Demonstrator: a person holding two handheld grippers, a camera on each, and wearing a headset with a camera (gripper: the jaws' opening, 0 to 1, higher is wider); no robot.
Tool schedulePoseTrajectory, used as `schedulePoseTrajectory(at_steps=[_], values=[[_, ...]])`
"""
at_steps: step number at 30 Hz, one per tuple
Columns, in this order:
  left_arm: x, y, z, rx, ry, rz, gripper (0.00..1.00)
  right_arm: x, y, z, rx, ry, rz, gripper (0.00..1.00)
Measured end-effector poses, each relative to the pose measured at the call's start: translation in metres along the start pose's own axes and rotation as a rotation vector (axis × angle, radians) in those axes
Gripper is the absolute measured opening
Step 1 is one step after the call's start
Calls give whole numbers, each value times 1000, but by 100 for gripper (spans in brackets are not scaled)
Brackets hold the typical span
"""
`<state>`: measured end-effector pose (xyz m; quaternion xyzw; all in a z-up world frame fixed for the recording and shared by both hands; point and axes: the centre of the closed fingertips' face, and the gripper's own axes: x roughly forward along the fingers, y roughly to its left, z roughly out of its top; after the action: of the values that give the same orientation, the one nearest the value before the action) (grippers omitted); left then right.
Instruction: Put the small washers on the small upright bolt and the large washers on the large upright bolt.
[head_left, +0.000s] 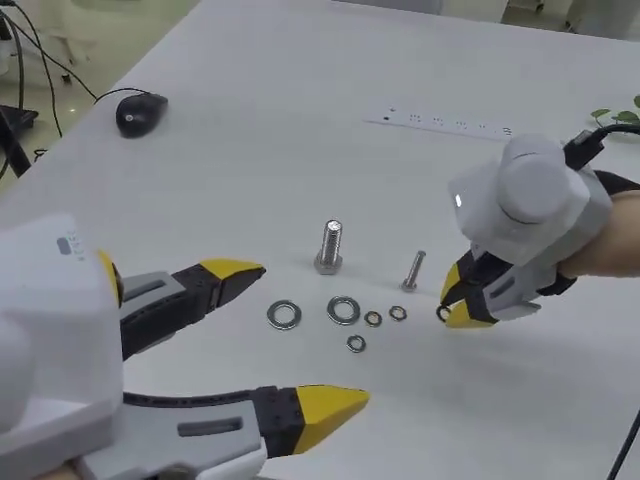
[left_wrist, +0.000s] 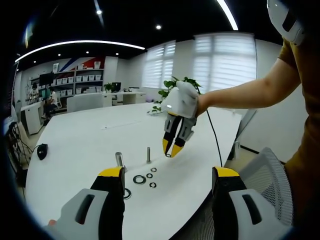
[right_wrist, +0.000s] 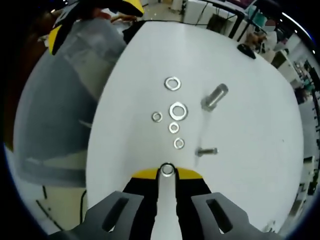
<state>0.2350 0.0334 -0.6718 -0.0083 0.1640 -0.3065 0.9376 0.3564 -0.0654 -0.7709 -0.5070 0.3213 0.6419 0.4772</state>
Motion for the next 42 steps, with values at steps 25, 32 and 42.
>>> schedulePoseTrajectory(at_steps=[25,32,42], values=[[-4,7,-9,-16,19,18,70,-2,-57,29,-35,20,-45,12],[-4,10,-7,-20,16,24,70,4,-57,27,-36,35,-30,12],[-2,8,-7,-28,13,22,70,19,-58,22,-47,58,-16,12]])
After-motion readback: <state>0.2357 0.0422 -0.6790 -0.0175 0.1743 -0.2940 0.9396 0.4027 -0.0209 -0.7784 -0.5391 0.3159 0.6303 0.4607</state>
